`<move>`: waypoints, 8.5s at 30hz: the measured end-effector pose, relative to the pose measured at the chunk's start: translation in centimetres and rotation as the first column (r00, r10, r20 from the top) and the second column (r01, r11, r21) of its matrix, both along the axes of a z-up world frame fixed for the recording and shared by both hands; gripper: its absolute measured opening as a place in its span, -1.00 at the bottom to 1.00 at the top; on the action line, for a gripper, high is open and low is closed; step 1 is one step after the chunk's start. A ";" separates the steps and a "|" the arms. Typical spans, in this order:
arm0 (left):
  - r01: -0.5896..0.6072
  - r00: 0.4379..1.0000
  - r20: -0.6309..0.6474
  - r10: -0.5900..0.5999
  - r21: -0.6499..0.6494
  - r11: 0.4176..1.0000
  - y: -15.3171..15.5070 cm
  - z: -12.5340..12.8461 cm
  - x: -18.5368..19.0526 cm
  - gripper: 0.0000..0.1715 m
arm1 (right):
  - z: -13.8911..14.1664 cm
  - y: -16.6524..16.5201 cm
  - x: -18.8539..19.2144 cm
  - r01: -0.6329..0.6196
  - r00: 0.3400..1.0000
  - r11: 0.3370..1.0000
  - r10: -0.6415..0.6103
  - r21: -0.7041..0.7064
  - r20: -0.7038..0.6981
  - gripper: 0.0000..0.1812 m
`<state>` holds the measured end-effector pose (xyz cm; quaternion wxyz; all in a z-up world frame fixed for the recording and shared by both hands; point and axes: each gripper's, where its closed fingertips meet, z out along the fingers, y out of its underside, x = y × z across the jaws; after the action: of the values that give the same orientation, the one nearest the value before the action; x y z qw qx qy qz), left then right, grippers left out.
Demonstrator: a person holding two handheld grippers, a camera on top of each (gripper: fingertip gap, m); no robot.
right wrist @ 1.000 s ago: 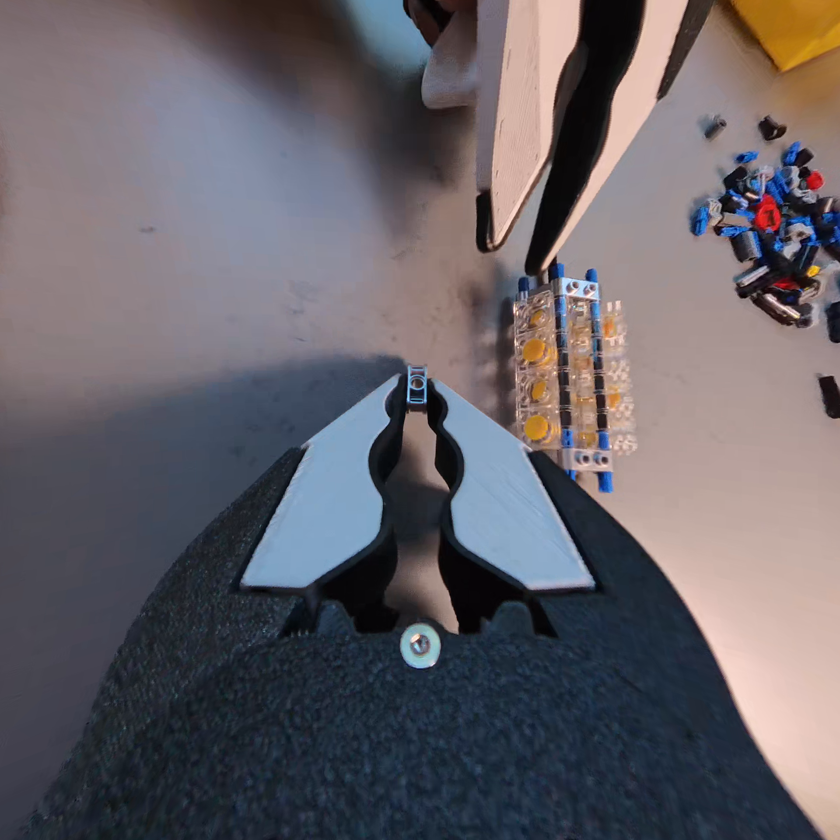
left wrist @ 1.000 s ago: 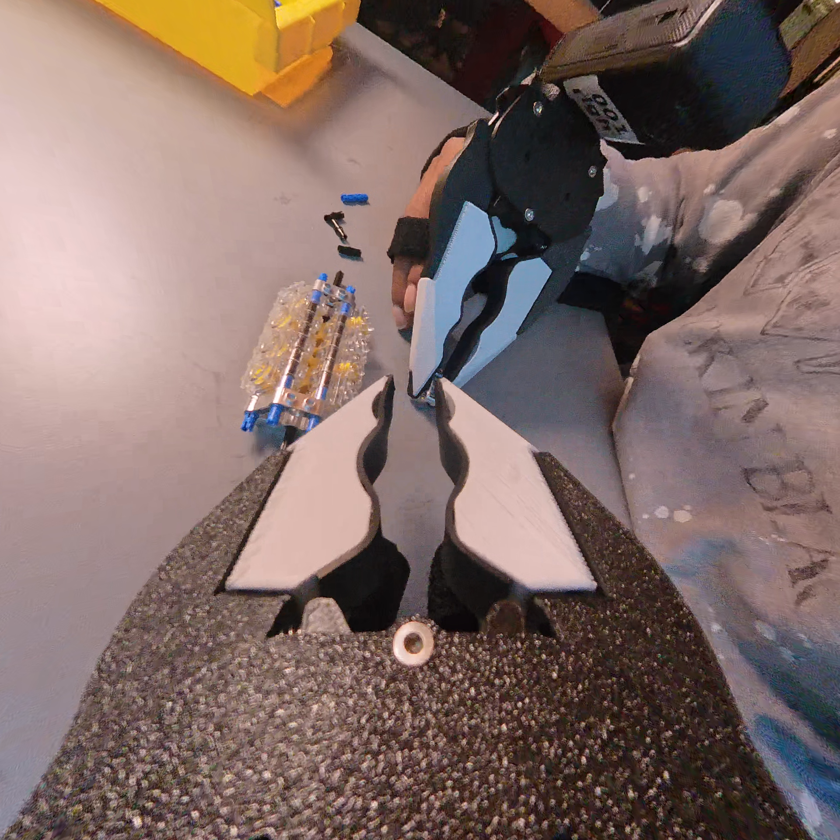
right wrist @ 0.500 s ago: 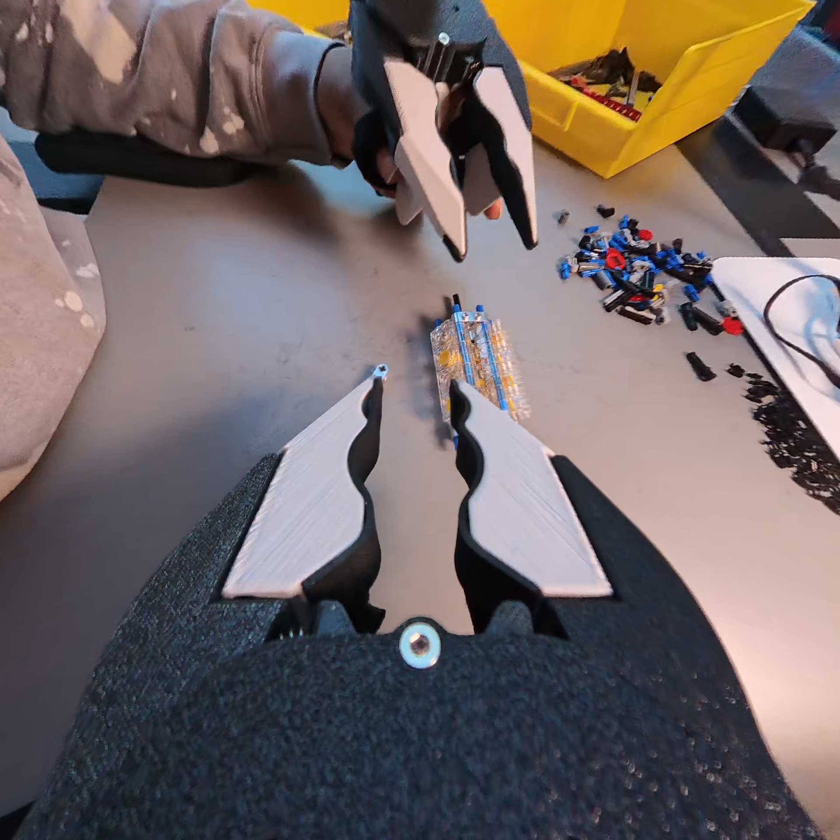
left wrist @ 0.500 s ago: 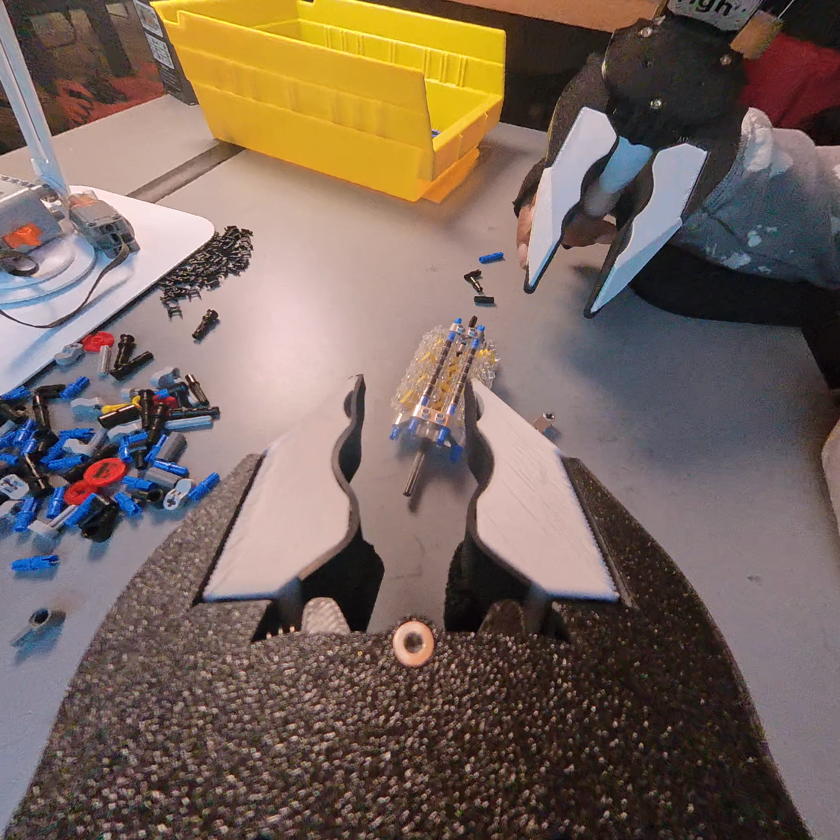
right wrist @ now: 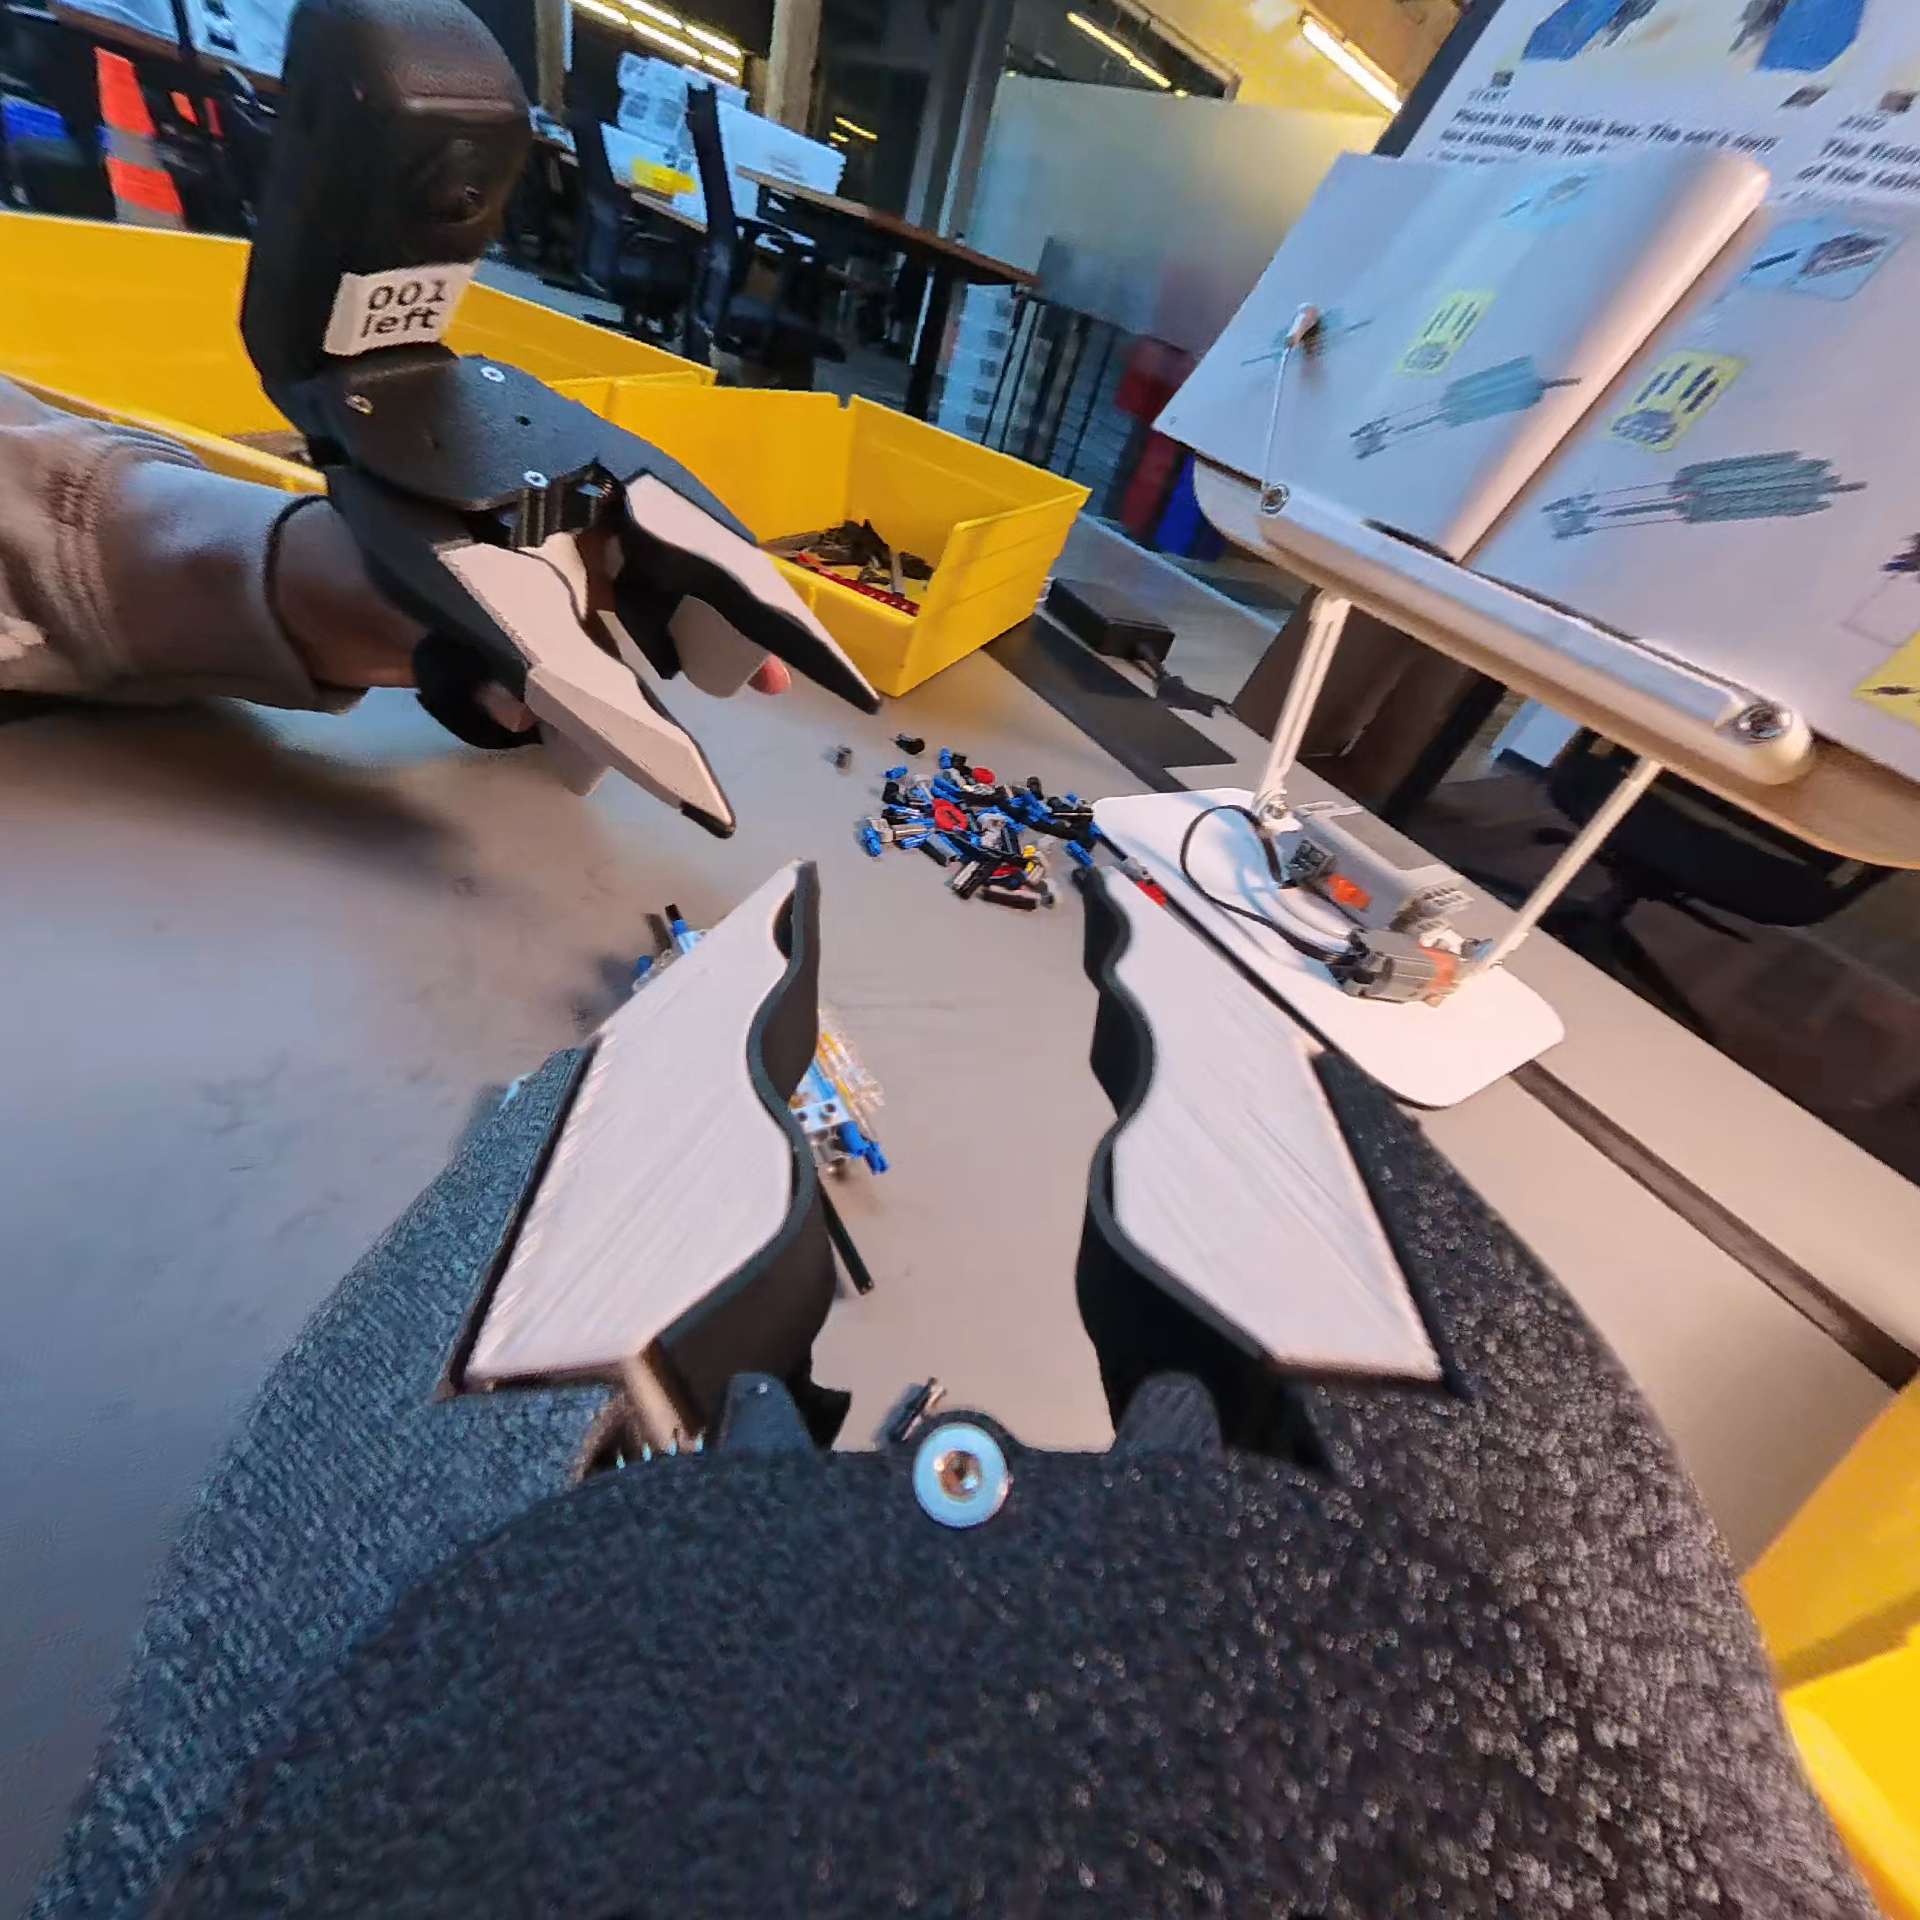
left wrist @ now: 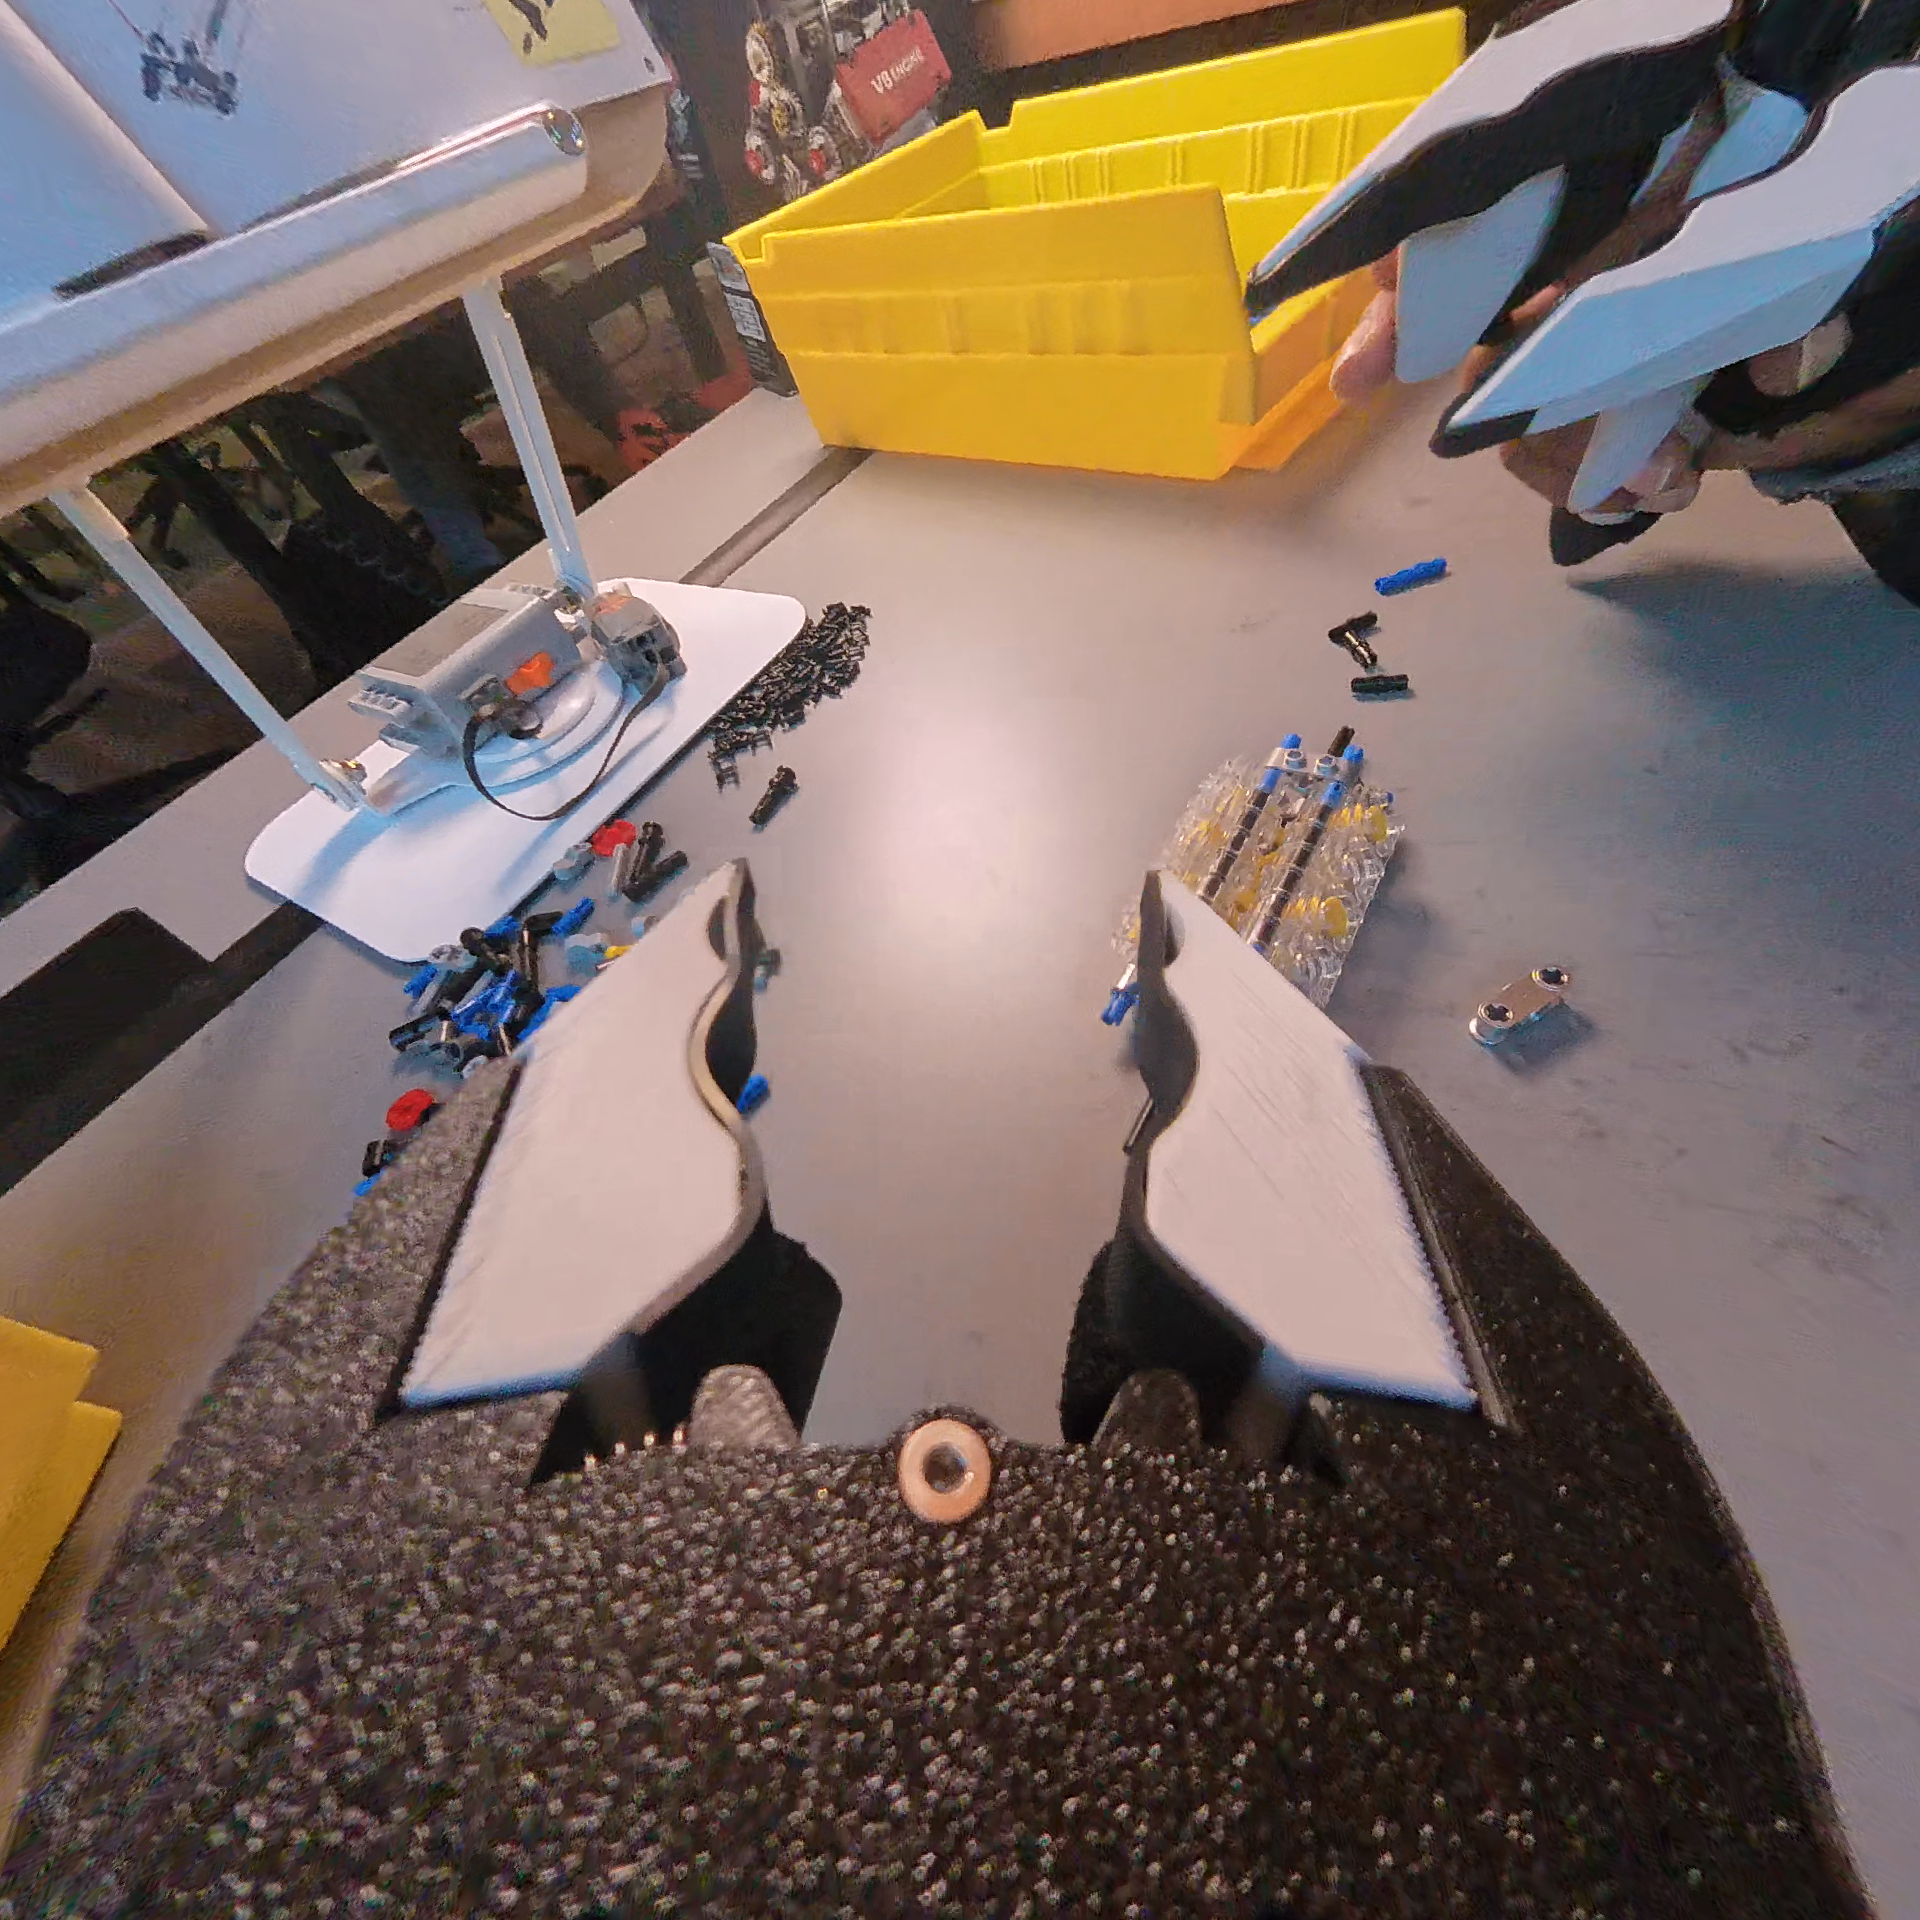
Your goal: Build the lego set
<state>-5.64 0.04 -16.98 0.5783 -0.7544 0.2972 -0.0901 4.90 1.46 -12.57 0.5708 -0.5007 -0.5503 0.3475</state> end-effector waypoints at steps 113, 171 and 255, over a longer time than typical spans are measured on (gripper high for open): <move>-0.655 0.756 -0.540 0.370 -0.633 0.414 1.8 1.3 -42.2 -0.69 | 1.5 4.8 -0.9 0.217 0.971 0.961 -0.231 -0.173 -0.067 -0.26; -0.599 0.799 -0.584 0.143 -0.755 0.267 4.1 -5.8 -42.8 -0.93 | -1.6 3.8 -2.1 0.169 0.984 0.982 -0.162 -0.086 0.076 -0.32; -0.618 0.785 -0.171 0.596 -0.299 0.727 -16.1 7.7 -34.2 -0.70 | -1.0 5.0 -1.5 0.240 0.971 0.966 -0.238 -0.099 0.032 -0.31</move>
<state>-39.86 -16.09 -9.24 0.4277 -0.9000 0.0323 0.0778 3.44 6.47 -13.55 0.5765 -0.5953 -0.4730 0.2990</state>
